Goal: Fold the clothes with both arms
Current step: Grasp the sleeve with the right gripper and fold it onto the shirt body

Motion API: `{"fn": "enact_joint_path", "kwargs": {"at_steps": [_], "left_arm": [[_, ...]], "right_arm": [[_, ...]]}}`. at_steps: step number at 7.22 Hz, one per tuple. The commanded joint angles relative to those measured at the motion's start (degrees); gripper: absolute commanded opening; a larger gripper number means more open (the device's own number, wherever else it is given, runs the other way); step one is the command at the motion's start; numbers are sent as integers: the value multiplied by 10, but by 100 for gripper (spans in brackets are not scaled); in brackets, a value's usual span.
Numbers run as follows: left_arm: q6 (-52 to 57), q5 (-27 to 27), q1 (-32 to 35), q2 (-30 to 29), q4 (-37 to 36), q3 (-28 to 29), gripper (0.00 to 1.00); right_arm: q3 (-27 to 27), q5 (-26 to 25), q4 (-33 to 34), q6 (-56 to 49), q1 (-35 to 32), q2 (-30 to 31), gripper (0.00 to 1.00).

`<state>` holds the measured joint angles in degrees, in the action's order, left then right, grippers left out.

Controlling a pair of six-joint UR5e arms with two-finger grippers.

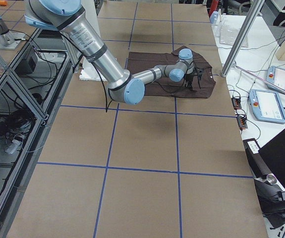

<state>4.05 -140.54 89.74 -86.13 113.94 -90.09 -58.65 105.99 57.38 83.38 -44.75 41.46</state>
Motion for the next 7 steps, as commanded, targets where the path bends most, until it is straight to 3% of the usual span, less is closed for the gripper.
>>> {"fn": "enact_joint_path", "kwargs": {"at_steps": [1, 2, 5, 7], "left_arm": [[2, 1, 0, 0, 1, -18, 100], [-3, 0, -1, -2, 9, -29, 100], [-279, 5, -61, -73, 79, -26, 100], [-413, 28, -171, -147, 78, 0, 100]], "right_arm": [[14, -28, 0, 9, 15, -19, 81], [14, -29, -1, 18, 15, -22, 100], [-19, -17, -2, 29, -5, -20, 100], [-83, 54, -2, 0, -26, 42, 100]]}}
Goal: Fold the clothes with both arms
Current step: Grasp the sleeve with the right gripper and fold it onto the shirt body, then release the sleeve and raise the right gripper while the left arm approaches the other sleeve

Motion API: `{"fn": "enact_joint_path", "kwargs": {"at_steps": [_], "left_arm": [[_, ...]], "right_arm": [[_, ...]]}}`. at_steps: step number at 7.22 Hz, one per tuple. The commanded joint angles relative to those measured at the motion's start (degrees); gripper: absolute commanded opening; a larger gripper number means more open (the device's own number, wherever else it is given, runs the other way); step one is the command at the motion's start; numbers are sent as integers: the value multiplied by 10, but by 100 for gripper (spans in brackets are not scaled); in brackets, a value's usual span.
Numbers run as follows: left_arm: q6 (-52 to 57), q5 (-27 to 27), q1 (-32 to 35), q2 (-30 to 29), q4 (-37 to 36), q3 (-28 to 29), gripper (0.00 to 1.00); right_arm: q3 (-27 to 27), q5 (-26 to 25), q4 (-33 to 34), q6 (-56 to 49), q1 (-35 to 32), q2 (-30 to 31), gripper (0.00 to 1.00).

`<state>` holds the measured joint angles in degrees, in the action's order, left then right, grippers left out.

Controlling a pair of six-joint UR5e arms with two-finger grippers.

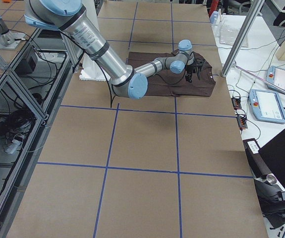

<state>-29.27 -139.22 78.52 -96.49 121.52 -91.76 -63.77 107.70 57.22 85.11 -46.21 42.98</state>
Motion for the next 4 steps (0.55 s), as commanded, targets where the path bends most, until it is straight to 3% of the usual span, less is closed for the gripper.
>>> {"fn": "enact_joint_path", "kwargs": {"at_steps": [1, 2, 3, 4], "left_arm": [[-151, 18, -90, -89, 5, 51, 100], [-210, 73, -147, -119, 5, 61, 100], [-258, 118, -191, -165, 6, 93, 100], [-292, 127, -214, -199, 5, 119, 98]], "right_arm": [[-78, 101, -1, -20, -32, 72, 100], [-114, 148, -2, -28, -52, 106, 100], [-145, 162, -3, -57, -62, 142, 100], [-172, 184, -3, -84, -77, 175, 100]]}}
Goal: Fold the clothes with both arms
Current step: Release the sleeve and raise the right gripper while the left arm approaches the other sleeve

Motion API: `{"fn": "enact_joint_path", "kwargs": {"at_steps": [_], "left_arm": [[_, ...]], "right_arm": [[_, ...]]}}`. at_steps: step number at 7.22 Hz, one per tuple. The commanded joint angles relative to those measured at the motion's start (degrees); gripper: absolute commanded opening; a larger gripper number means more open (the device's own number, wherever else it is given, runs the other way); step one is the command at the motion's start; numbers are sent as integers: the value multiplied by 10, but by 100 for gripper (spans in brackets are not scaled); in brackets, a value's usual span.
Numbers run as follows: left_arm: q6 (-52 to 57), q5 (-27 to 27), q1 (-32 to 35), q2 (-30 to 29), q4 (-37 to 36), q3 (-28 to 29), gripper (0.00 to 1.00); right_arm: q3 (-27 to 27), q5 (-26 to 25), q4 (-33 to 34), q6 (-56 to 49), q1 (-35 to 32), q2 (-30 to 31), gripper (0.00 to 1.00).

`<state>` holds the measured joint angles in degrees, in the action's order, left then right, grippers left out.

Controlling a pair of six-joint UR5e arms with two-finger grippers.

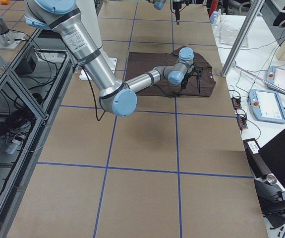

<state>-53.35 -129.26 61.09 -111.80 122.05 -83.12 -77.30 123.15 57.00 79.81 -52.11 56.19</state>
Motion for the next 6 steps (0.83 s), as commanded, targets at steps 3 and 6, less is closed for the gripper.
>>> {"fn": "enact_joint_path", "kwargs": {"at_steps": [3, 6], "left_arm": [[-97, 111, -80, -112, -1, 128, 93], [-96, 155, -102, -138, 19, 180, 89]], "right_arm": [[-48, 80, -1, -81, -50, 80, 100], [-60, 75, 0, -82, -53, 92, 100]]}}
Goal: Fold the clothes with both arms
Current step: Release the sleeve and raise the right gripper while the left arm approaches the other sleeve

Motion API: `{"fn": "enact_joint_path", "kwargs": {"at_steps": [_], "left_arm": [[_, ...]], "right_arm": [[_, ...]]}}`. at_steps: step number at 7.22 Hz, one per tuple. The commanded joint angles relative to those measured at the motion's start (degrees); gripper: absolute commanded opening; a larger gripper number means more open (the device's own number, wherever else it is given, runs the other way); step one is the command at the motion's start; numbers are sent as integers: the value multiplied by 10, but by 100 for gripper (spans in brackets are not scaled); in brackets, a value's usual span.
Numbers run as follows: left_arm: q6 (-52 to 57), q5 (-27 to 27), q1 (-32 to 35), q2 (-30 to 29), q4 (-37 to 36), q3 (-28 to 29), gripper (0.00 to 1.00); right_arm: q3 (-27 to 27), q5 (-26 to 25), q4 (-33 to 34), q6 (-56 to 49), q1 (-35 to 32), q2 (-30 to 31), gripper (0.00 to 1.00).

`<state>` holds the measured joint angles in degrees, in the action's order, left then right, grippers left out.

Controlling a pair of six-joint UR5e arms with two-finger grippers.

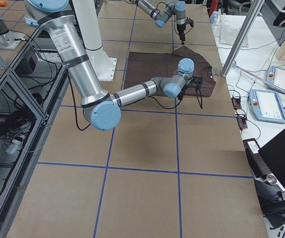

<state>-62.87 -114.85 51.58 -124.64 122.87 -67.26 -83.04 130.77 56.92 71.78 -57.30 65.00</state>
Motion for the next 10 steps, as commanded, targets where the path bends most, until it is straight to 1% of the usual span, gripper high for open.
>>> {"fn": "enact_joint_path", "kwargs": {"at_steps": [1, 2, 3, 5, 6, 8, 10], "left_arm": [[-1, 11, -10, -10, 20, 29, 86], [-1, 11, -10, -10, 21, 30, 79], [-1, 11, -10, -10, 22, 32, 75], [0, 12, -10, -12, 22, 32, 72], [0, 21, -10, -14, 23, 33, 71], [1, 54, -10, -25, 63, 71, 68], [1, 56, -10, -25, 67, 73, 66]], "right_arm": [[-3, -3, 0, -2, -1, 4, 100], [-4, -3, 0, -1, -1, 4, 100], [-4, -4, 0, -1, -1, 5, 100], [-5, -4, -1, 0, -1, 4, 100], [-5, -5, -1, 1, -1, 4, 100], [-9, -12, 0, 1, -1, 4, 100], [-11, -15, 0, 6, 0, 4, 100]]}}
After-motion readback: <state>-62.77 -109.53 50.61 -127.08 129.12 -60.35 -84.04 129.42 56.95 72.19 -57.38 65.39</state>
